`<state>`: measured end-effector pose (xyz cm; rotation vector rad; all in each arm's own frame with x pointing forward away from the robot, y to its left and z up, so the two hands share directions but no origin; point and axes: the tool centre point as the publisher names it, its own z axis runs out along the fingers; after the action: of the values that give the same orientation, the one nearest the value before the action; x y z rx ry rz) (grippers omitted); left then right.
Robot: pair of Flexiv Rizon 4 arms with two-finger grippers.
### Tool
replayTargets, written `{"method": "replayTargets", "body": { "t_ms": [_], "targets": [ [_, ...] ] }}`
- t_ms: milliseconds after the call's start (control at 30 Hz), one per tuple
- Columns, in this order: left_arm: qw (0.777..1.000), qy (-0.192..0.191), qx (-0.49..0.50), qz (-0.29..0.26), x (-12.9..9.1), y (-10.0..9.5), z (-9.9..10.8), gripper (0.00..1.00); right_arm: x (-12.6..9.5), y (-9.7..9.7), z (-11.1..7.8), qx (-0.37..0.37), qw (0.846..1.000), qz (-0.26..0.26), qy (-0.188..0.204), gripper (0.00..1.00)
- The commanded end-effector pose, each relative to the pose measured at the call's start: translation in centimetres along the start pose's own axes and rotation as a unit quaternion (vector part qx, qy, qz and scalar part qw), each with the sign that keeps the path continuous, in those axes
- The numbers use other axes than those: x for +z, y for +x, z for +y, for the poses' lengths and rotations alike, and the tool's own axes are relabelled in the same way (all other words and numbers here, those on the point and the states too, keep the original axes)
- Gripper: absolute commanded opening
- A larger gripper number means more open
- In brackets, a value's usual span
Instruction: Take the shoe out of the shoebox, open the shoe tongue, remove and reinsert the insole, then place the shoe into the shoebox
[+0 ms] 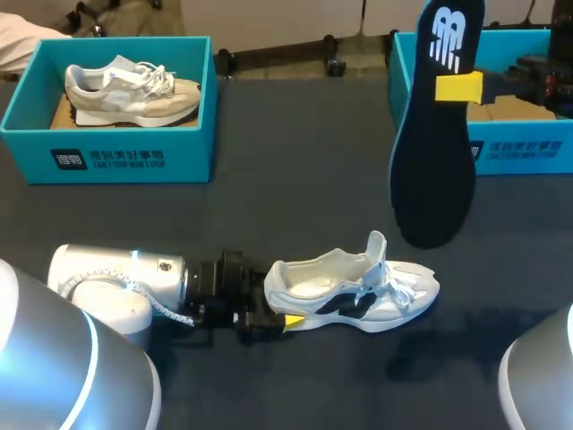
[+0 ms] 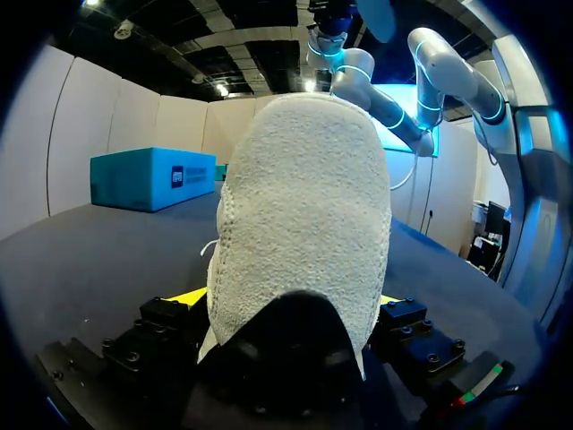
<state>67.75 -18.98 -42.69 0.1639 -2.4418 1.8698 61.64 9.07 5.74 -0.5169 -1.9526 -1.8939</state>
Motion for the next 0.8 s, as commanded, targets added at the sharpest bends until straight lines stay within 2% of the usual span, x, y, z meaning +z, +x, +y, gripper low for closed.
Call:
{"method": "replayTargets", "body": {
  "t_ms": [33, 567, 800],
  "targets": [
    [1.000, -0.019, 0.005, 0.008, -0.8, -0.1, -0.3, 1.00, 0.2, -0.2, 0.2, 0.001, 1.000, 0.001, 0.002, 0.00],
    [0.992, -0.124, 0.028, 0.017, -3.8, 0.3, -1.0, 1.00, 0.2, -0.2, 0.2, 0.001, 1.000, 0.001, 0.002, 0.00],
    [0.981, -0.187, 0.037, 0.039, -4.6, 0.7, -1.7, 1.00, 0.2, -0.2, 0.2, 0.001, 1.000, 0.001, 0.002, 0.00]
  ]
}}
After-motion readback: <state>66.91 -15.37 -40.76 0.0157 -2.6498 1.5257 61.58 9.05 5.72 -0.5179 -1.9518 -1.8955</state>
